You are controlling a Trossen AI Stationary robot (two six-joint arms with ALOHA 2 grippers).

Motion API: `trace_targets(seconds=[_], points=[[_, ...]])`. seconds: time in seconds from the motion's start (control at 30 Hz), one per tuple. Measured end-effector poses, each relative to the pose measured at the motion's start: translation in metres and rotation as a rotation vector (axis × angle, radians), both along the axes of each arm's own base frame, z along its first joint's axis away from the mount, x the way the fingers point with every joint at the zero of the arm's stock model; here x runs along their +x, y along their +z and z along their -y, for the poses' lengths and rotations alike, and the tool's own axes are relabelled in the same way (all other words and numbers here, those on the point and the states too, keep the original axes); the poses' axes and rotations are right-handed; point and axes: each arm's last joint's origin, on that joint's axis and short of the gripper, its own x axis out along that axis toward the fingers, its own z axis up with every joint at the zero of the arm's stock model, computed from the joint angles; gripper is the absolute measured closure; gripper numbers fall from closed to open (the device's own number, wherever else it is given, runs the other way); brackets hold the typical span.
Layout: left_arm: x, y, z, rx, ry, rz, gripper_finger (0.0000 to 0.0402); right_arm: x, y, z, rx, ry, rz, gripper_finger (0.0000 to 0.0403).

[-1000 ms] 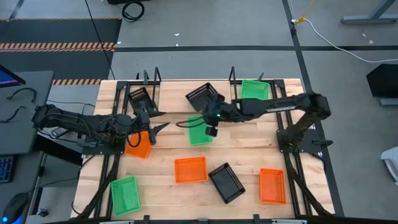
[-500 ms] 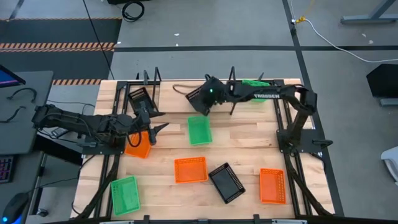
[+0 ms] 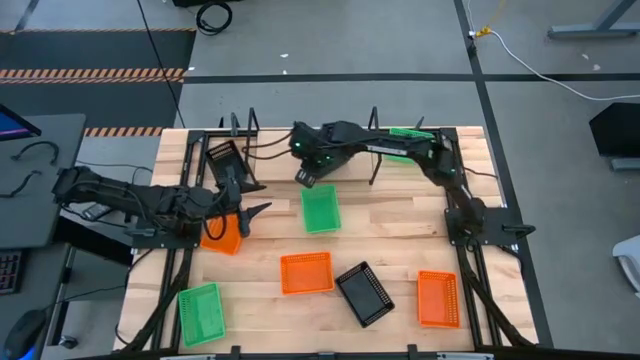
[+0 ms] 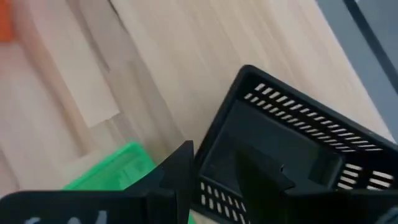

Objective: Stack baskets on shelf by color
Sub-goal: Adjust the black bin on the shelf

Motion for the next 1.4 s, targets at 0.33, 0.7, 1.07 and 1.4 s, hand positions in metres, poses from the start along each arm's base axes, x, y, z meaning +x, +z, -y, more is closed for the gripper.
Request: trace_targets(seconds=[0.33,0.7,1.07,1.4], points=[[-0.001,0.000,0.008,0.001,-0.045,-0.002,0.0171,0.016,-0.027,0.008,-0.005,-0.010,-0.085,0.0281],[-0.001,0.001,0.008,-0.004,-0.046,0.009,0.0171,0.009,-0.018,0.026,-0.056,-0.087,-0.061,0.0281],[-0.001,0.001,0.008,-0.016,-0.043,0.012,0.0171,0.010,-0.027,0.035,-0.036,-0.095,-0.031,0.0281],[-0.001,0.001,0.008,-0.018,-0.042,0.012,0.0171,0.009,-0.036,0.034,-0.030,-0.094,-0.047,0.0281]])
